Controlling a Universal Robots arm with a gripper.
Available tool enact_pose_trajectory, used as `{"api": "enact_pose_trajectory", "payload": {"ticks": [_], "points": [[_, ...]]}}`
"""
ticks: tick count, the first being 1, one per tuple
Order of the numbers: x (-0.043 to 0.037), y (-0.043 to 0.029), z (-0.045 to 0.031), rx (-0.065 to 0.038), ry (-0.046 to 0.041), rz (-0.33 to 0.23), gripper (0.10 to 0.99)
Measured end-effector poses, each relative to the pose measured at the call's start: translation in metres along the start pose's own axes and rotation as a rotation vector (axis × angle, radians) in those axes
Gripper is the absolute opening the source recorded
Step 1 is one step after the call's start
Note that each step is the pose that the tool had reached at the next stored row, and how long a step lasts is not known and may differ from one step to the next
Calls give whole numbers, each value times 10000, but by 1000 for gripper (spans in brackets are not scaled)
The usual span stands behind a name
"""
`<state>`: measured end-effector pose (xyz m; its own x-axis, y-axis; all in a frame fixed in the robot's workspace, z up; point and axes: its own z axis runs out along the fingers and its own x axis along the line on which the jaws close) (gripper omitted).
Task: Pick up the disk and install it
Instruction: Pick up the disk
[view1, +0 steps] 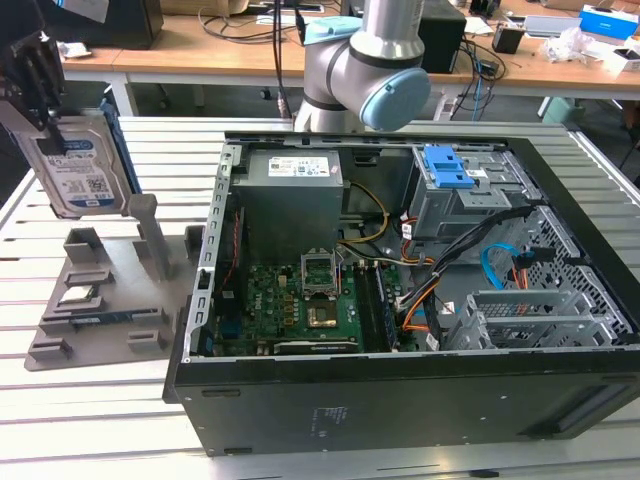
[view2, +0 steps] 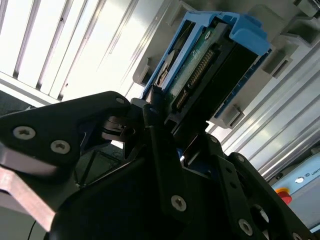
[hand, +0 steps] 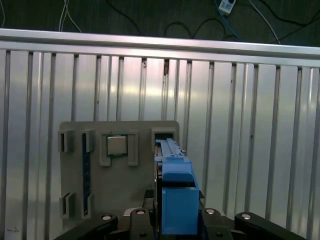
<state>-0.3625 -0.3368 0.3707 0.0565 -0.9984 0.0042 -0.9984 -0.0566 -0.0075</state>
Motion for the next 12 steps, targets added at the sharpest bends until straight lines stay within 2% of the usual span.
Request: {"api": "enact_pose_trajectory", "payload": {"ticks": [9, 12], "points": [[1, -2, -173, 1, -9, 1, 365], [1, -4, -264, 0, -13, 0, 365]]}}
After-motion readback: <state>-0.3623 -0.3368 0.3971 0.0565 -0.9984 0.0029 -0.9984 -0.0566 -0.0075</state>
